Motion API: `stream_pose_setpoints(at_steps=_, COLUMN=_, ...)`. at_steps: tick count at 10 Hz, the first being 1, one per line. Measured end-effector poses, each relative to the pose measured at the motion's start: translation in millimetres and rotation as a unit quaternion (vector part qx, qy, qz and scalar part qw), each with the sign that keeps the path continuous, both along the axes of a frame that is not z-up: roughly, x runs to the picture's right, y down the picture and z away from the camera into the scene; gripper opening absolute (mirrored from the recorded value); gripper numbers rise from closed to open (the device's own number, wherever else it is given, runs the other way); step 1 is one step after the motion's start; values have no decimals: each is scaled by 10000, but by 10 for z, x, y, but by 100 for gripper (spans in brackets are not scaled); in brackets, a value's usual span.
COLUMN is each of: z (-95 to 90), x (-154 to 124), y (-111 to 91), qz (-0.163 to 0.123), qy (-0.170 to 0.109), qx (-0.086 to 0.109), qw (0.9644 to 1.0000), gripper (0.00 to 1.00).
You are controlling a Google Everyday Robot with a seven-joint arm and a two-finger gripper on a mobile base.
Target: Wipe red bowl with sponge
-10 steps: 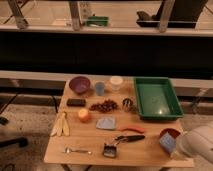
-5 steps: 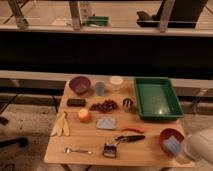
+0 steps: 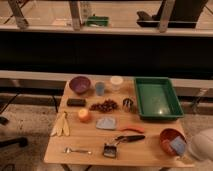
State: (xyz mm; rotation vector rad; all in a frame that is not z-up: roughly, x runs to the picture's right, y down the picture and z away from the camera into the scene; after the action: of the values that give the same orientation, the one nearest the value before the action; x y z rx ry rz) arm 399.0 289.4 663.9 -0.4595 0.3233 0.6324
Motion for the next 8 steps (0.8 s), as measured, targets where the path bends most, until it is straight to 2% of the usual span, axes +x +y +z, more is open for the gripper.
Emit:
stream_pose_setpoints(at_steps=5, z=140, x=279, y=-108, qz=174, qy=333, qx=115, qw=9992, gripper=0)
stream_pose_setpoints(at_steps=8, z=205, x=293, y=-182, qz=157, qy=375, qx=165, qw=9990, gripper=0)
